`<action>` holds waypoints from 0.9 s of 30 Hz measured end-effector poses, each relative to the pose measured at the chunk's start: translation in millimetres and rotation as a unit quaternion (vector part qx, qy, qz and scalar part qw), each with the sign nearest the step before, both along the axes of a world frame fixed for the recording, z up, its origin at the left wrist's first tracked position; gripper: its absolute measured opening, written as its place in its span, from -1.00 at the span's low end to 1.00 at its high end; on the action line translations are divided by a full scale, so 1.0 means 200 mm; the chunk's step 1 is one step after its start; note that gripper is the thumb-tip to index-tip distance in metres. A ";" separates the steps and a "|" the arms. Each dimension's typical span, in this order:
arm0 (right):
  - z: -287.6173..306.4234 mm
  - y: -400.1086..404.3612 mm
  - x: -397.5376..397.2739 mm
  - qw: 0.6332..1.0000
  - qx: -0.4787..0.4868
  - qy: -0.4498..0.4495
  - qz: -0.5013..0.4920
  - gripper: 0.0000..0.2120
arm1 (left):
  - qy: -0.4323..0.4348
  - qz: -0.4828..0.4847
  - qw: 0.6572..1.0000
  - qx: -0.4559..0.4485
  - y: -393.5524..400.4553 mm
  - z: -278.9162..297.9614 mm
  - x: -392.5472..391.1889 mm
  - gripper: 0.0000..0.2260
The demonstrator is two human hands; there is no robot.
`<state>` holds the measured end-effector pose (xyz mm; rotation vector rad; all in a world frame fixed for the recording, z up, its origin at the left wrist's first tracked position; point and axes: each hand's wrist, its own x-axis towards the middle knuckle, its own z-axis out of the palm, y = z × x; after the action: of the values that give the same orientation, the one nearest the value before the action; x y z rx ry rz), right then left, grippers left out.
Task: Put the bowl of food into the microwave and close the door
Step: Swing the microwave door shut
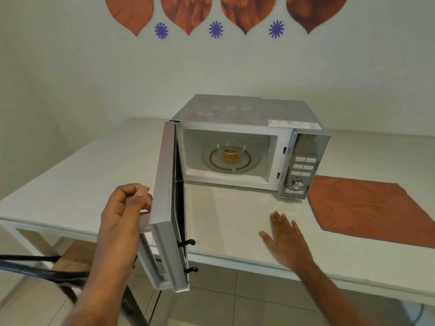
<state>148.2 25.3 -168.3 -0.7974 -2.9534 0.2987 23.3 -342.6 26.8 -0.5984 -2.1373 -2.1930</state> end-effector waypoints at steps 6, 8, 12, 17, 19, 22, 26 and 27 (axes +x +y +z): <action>0.02 -0.01 0.01 0.999 -0.036 0.031 -0.015 -0.26 | -0.005 -0.025 1.000 -0.013 0.14 -0.10 0.14 -0.67; 0.03 0.00 0.02 0.998 -0.052 0.037 -0.016 -0.28 | -0.024 -0.045 0.999 -0.005 0.21 -0.13 0.18 -0.60; 0.04 -0.01 0.03 0.997 -0.069 0.040 -0.010 -0.33 | -0.050 -0.104 0.993 0.004 0.32 -0.17 0.22 -0.54; 0.04 0.00 0.05 0.997 -0.074 0.036 -0.003 -0.35 | -0.043 -0.198 0.979 -0.010 0.48 -0.19 0.22 -0.43; 0.04 0.02 0.05 0.996 -0.084 0.041 -0.004 -0.34 | -0.035 -0.222 0.974 -0.024 0.55 -0.19 0.21 -0.44; 0.05 0.04 0.06 0.993 -0.107 0.046 -0.003 -0.36 | -0.013 -0.243 0.969 -0.050 0.65 -0.17 0.18 -0.47; 0.07 0.08 0.08 0.966 -0.229 0.114 -0.038 -0.49 | -0.001 -0.271 0.960 -0.064 0.79 -0.15 0.14 -0.50; 0.07 0.09 0.08 0.952 -0.270 0.139 -0.047 -0.54 | 0.002 -0.276 0.959 -0.069 0.83 -0.15 0.13 -0.53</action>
<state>165.1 42.7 -153.4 -0.8509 -2.5729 1.1419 48.8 -177.2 -3.6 -1.3528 -2.3520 -2.2666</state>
